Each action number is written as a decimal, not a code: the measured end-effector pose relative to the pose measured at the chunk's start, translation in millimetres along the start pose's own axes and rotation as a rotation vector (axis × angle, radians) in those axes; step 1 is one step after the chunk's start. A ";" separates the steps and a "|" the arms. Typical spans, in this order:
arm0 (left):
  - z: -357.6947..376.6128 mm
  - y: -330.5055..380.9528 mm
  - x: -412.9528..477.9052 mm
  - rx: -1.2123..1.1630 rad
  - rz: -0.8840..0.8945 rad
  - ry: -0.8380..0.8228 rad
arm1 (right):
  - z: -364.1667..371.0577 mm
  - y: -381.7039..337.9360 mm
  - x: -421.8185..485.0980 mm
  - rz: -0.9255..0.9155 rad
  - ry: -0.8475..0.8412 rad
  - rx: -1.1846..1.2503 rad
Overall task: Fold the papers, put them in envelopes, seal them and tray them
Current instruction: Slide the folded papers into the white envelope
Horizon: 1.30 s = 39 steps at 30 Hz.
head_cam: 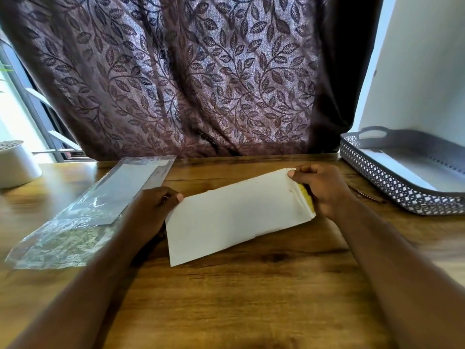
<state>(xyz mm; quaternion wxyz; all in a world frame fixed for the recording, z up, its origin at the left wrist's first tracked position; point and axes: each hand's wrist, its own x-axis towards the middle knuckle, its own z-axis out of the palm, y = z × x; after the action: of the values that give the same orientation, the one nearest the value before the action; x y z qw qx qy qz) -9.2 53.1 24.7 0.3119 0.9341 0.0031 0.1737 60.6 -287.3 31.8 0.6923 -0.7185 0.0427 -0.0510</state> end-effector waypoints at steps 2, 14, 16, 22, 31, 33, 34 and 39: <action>-2.7 -1.2 -2.0 0.074 0.043 0.043 | 0.6 -1.7 -2.0 0.018 -0.023 -0.012; 57.4 78.0 30.6 -0.137 0.244 -0.043 | 19.7 -10.3 -18.6 -0.023 -0.128 0.014; 66.7 91.5 35.2 -0.204 0.228 -0.054 | 22.2 -10.7 -18.7 -0.052 -0.104 0.024; 73.8 79.3 37.3 -0.385 0.182 -0.130 | 26.9 -10.8 -19.7 -0.011 -0.145 0.050; 60.3 79.3 31.7 -0.341 0.192 -0.193 | 37.9 -14.8 -28.0 -0.119 -0.149 -0.075; 59.6 80.1 30.4 -0.335 0.189 -0.232 | 40.3 -15.1 -29.8 -0.194 -0.141 -0.157; 59.7 79.4 30.8 -0.337 0.189 -0.242 | 41.2 -14.8 -30.4 -0.213 -0.147 -0.172; 54.6 80.5 34.1 -0.380 0.159 -0.262 | 37.1 -19.3 -31.9 -0.007 -0.283 0.060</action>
<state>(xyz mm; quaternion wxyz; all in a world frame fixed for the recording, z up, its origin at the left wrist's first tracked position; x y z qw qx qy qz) 32.4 -39.7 42.1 0.4649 0.8706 -0.1438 0.0728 33.8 -245.6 49.2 0.7124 -0.6977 -0.0593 0.0472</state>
